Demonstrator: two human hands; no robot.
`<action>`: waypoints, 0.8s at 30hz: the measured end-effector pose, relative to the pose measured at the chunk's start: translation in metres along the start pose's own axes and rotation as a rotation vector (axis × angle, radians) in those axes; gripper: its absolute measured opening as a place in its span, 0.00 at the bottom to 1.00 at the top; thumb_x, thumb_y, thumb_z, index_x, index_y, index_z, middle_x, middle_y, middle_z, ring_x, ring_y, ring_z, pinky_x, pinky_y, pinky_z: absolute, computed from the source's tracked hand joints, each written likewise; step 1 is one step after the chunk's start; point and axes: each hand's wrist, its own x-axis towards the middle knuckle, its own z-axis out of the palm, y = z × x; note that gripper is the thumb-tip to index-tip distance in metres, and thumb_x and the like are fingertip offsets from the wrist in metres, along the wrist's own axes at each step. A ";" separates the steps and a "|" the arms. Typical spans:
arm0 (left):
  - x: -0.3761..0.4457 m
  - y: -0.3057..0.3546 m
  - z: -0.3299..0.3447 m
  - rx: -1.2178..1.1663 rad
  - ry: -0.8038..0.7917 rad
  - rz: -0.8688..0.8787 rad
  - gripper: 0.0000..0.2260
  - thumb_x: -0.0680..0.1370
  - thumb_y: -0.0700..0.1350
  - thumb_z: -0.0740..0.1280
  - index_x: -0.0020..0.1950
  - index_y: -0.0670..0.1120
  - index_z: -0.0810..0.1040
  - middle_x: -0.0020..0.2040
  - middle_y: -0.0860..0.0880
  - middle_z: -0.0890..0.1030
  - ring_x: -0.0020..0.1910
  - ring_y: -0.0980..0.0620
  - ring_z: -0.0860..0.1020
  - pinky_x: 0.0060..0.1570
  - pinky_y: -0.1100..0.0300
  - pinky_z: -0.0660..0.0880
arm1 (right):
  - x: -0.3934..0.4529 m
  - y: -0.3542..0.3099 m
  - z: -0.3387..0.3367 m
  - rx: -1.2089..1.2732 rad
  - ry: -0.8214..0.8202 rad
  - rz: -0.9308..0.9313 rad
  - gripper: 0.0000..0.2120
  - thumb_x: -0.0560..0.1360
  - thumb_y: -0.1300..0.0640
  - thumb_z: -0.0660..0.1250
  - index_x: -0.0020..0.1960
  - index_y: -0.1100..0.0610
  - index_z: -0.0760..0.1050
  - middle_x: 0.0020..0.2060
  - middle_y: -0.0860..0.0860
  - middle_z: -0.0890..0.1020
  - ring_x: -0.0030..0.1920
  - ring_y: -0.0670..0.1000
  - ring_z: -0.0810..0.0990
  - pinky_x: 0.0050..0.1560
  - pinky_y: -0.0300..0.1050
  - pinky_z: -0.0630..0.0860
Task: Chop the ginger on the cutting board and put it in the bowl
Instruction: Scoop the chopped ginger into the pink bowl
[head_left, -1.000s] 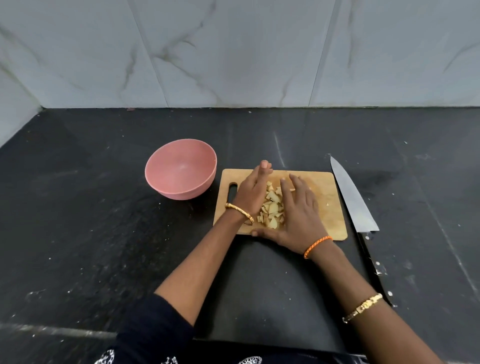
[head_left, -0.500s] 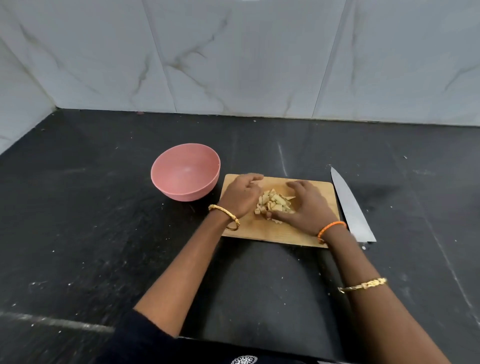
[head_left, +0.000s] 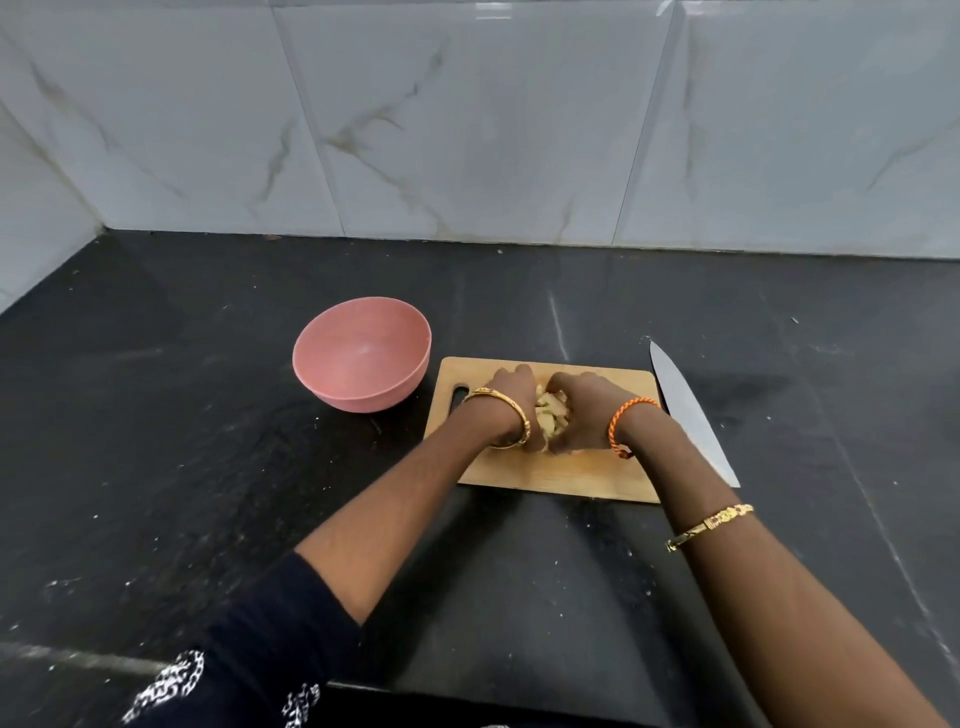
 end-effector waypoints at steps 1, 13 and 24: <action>0.001 0.001 0.000 0.008 0.014 0.014 0.32 0.68 0.46 0.75 0.67 0.43 0.63 0.62 0.44 0.71 0.60 0.44 0.73 0.47 0.57 0.67 | 0.000 -0.002 0.000 0.001 0.002 -0.007 0.33 0.65 0.54 0.78 0.66 0.56 0.68 0.60 0.55 0.76 0.58 0.55 0.75 0.56 0.47 0.74; 0.010 0.004 -0.003 -0.160 0.090 0.087 0.19 0.70 0.43 0.73 0.58 0.43 0.74 0.53 0.45 0.79 0.52 0.46 0.77 0.49 0.57 0.74 | -0.008 0.001 -0.009 0.323 0.090 0.071 0.24 0.69 0.63 0.74 0.63 0.58 0.73 0.55 0.56 0.78 0.53 0.54 0.75 0.52 0.44 0.72; -0.002 -0.010 -0.045 -0.359 0.065 0.103 0.14 0.69 0.41 0.72 0.54 0.44 0.77 0.47 0.46 0.81 0.46 0.49 0.79 0.47 0.54 0.77 | -0.009 -0.004 -0.043 0.579 0.029 0.008 0.15 0.69 0.65 0.73 0.53 0.56 0.75 0.45 0.52 0.81 0.44 0.50 0.81 0.49 0.43 0.79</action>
